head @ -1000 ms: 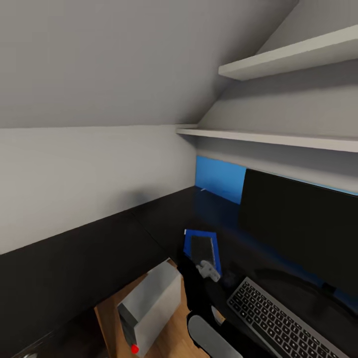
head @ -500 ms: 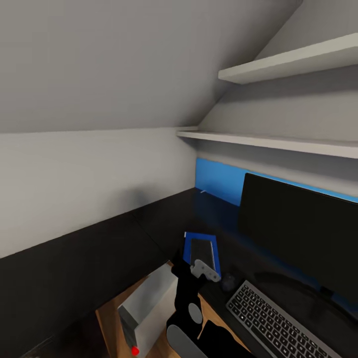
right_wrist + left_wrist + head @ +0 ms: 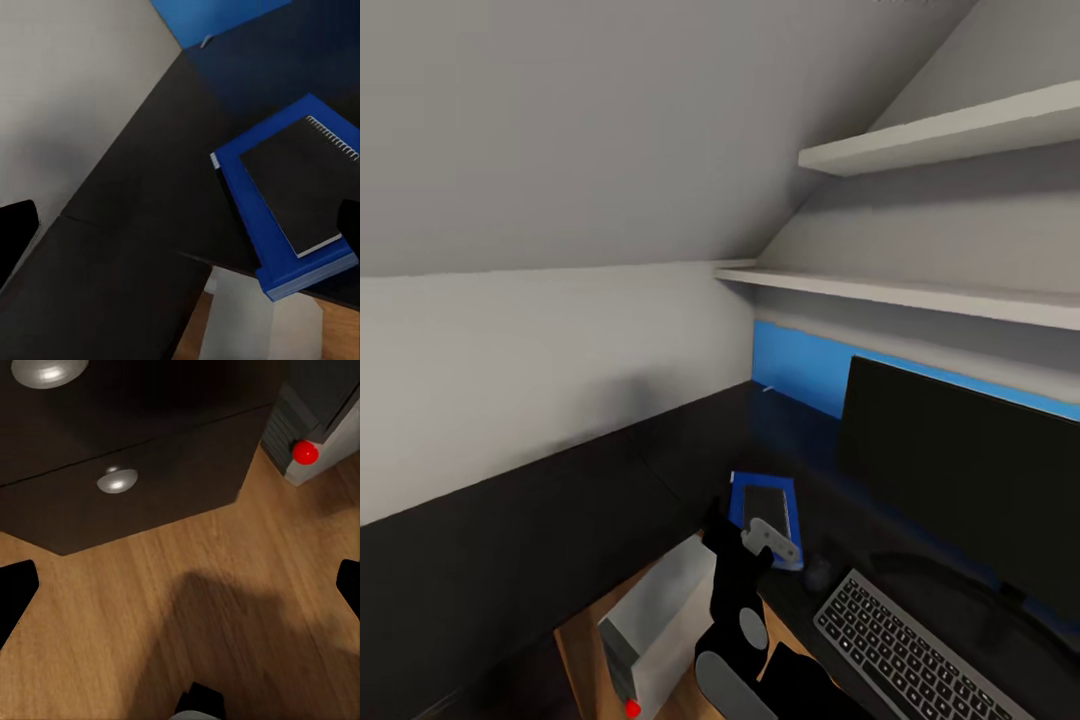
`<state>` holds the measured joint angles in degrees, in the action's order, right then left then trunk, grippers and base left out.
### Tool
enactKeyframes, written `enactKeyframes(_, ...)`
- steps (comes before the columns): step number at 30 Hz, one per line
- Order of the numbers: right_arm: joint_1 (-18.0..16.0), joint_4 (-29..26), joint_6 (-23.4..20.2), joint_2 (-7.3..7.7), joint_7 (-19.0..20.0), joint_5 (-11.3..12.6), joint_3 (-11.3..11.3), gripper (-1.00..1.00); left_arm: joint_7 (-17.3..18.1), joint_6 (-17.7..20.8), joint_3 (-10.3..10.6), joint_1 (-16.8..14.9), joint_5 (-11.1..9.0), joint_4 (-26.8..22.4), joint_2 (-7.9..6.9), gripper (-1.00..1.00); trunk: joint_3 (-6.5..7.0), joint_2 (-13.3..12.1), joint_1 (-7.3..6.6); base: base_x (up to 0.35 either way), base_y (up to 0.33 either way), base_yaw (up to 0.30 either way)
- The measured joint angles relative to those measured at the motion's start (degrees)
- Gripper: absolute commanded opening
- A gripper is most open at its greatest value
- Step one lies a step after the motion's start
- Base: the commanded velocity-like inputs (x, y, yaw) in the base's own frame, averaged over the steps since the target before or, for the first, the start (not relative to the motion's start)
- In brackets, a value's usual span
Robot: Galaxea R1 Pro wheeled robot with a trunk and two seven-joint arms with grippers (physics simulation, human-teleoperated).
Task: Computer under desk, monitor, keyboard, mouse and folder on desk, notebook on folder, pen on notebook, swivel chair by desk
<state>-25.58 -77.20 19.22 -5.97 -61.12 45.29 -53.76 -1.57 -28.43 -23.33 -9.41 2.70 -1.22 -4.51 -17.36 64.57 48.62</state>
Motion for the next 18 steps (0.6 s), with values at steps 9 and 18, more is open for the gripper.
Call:
enactKeyframes(9,0.03,-0.54,0.1,-0.01,0.53,-0.46,-6.68,1.0,-0.25,-0.11,-0.11,0.05,-0.07,0.0,-0.03,1.0,1.62,-3.61,-1.98,0.0,0.0,0.0)
enactKeyframes(18,0.01,-0.43,0.14,-0.14,0.55,-2.34,-8.97,1.0,-0.26,-0.06,-0.11,0.05,-0.06,0.0,-0.06,1.0,3.24,-7.23,-3.96,0.0,0.0,0.0)
